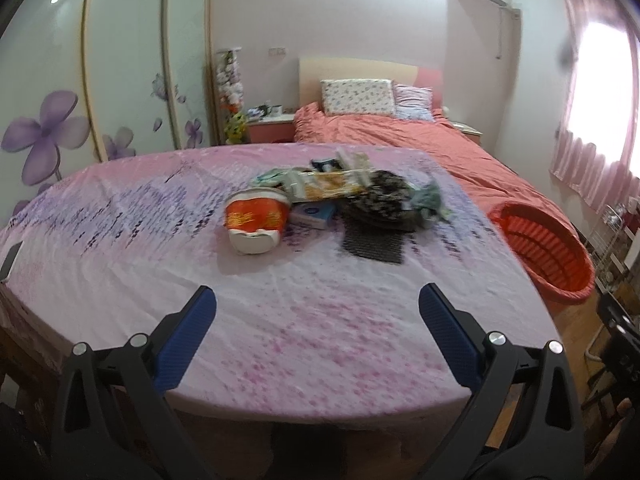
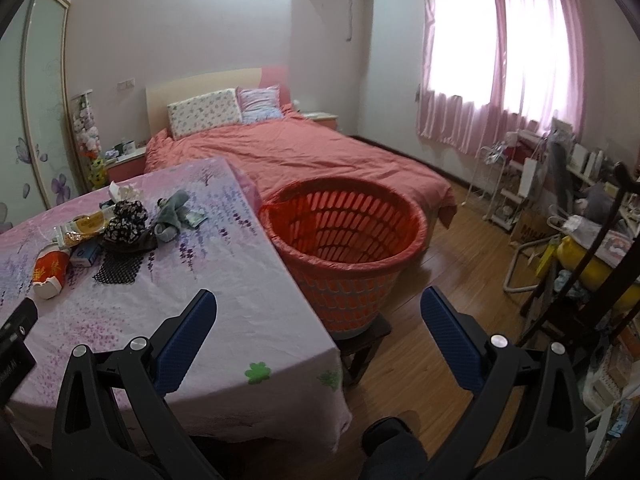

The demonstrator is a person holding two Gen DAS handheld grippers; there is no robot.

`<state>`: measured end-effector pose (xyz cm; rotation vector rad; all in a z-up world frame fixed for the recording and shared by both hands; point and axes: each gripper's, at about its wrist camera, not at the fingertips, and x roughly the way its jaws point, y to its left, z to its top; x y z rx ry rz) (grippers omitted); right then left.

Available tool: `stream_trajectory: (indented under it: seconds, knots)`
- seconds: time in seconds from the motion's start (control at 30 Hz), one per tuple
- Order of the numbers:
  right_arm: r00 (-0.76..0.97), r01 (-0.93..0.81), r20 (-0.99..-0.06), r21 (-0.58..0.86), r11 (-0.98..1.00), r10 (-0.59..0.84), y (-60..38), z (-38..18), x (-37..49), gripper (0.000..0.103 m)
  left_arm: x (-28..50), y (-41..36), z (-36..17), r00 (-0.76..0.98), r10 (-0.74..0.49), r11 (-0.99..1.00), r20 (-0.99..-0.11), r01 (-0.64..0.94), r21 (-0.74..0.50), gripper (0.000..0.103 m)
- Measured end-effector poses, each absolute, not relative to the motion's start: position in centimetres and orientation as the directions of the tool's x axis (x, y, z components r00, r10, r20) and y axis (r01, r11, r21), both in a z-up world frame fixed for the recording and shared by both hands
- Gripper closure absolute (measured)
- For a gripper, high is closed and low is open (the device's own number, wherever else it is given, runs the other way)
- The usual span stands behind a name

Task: Collect trash
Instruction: 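Grasp the white-and-orange paper cup with the left gripper while the right grasps the grey towel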

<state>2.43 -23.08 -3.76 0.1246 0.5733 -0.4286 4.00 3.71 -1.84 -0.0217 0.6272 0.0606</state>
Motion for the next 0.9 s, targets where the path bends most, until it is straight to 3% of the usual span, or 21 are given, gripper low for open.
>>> stream_trajectory:
  seconds: [0.27,0.6,0.9]
  knots:
    - [0.752,0.365,-0.605,0.048,0.93,-0.264,-22.8,-5.2,5.6,0.002,10.0,9.7,-2.8,0.767,0.113,0.985,-0.632,-0.169,-0.028,0.004]
    - [0.779,0.271,-0.608,0.105,0.957,-0.154,-22.4,-5.4,11.1,0.006,17.9,12.1,-5.3,0.701,0.114,0.987,-0.704,-0.164,-0.003,0.004]
    - [0.767,0.149,-0.639,0.269,0.952,0.061,-21.8,-5.8,18.3,0.029,21.0,11.9,-6.9,0.679,0.073,0.994,-0.731,-0.112,-0.005,0.006]
